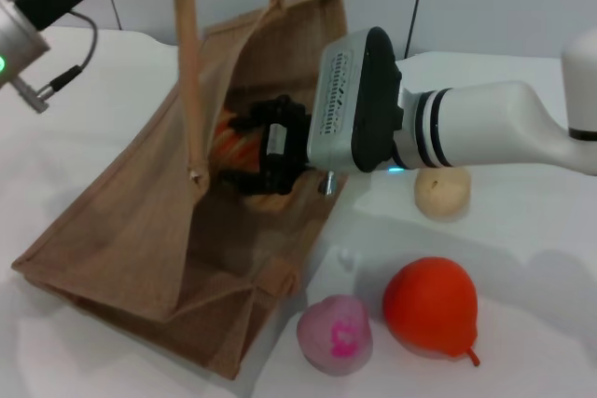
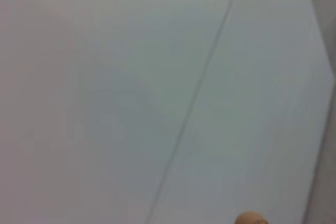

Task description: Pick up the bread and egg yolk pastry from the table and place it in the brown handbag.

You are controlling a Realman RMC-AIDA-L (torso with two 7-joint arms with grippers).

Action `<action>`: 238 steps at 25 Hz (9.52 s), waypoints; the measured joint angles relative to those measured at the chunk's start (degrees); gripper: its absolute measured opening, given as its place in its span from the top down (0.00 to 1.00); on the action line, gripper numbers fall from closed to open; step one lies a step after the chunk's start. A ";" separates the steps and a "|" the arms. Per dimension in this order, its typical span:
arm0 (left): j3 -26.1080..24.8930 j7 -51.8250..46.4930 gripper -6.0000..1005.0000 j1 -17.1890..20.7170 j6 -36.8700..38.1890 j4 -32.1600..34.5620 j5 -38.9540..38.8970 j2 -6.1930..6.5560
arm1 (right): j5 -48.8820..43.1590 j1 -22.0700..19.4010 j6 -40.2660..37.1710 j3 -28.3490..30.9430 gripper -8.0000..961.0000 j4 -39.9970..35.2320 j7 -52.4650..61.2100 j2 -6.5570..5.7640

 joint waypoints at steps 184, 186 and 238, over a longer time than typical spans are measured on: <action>-10.59 47.69 0.64 3.02 9.08 -20.59 4.49 -0.82 | 55.38 -33.91 -53.83 -18.60 0.08 -42.44 11.00 -0.72; -10.63 52.06 0.50 3.87 6.76 -22.80 0.84 -0.84 | 57.81 -34.65 -53.82 -16.89 0.08 -40.21 7.70 -0.73; -10.75 55.81 0.13 10.32 -13.25 -32.63 -24.58 -1.04 | 64.43 -40.46 -58.77 -1.47 0.08 -24.98 -10.57 -0.75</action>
